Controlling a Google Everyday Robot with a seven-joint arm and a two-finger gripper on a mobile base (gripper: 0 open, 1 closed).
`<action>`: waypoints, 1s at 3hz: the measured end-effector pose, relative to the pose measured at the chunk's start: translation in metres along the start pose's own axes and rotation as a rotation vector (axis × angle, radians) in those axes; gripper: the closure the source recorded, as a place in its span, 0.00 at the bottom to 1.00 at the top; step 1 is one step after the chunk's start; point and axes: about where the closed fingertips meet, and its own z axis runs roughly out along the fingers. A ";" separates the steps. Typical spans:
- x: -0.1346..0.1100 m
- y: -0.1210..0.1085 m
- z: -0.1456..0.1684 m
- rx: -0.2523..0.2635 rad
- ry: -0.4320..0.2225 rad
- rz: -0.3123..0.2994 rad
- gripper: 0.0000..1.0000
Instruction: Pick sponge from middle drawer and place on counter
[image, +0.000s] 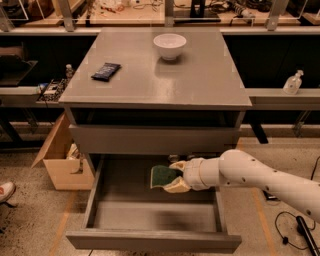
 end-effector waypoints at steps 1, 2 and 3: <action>0.000 0.000 0.000 0.000 0.000 0.000 1.00; -0.012 -0.009 -0.025 0.056 0.001 -0.031 1.00; -0.034 -0.024 -0.070 0.156 0.022 -0.101 1.00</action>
Offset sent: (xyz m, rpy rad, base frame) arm -0.0006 -0.0334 0.0716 -0.0359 -0.1561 -0.0612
